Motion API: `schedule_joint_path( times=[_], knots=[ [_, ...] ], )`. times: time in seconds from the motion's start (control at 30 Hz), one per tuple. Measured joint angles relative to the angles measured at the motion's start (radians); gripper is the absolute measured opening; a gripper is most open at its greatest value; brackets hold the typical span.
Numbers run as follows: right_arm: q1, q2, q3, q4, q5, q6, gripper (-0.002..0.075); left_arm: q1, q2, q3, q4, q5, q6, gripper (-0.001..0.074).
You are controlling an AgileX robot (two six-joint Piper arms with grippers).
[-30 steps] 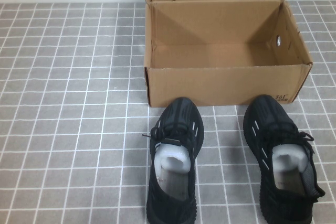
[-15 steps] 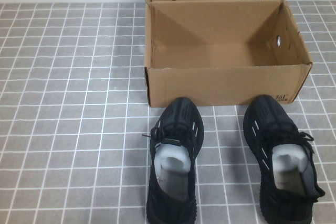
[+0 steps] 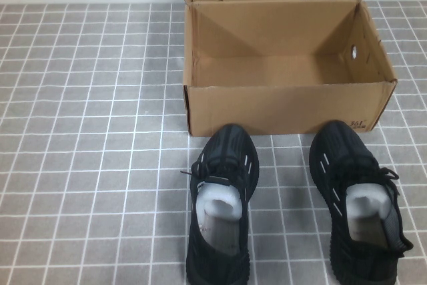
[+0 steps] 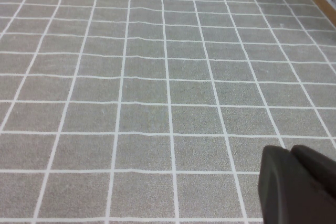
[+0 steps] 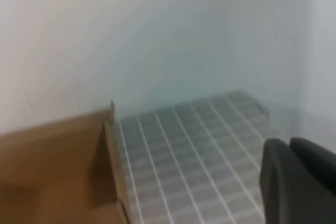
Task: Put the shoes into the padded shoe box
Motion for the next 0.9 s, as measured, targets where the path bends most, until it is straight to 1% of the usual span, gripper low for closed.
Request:
schedule_joint_path(
  times=[0.13, 0.23, 0.37, 0.5, 0.57, 0.67, 0.9],
  knots=[
    [0.000, 0.075, 0.004, 0.088, 0.058, -0.051, -0.0008, 0.000, 0.000, 0.000, 0.000, 0.000, 0.000, -0.0004],
    [0.019, 0.137, 0.006, 0.197, 0.108, -0.178, -0.0008, 0.000, 0.000, 0.000, 0.000, 0.000, 0.000, -0.0004],
    [0.095, 0.227, 0.010, 0.362, 0.165, -0.445, -0.0008, 0.000, 0.000, 0.000, 0.000, 0.000, 0.000, -0.0004],
    [0.179, 0.328, -0.020, 0.464, 0.299, -0.695, -0.0008, 0.000, 0.000, 0.000, 0.000, 0.000, 0.000, -0.0004],
    [0.212, 0.382, -0.030, 0.486, 0.347, -0.752, -0.0008, 0.000, 0.000, 0.000, 0.000, 0.000, 0.000, -0.0004],
    [0.253, 0.453, -0.030, 0.498, 0.373, -0.786, -0.0008, 0.000, 0.000, 0.000, 0.000, 0.000, 0.000, -0.0004],
    [0.321, 0.578, -0.030, 0.497, 0.377, -0.887, -0.0007, 0.000, 0.000, 0.000, 0.000, 0.000, 0.000, -0.0004]
  ],
)
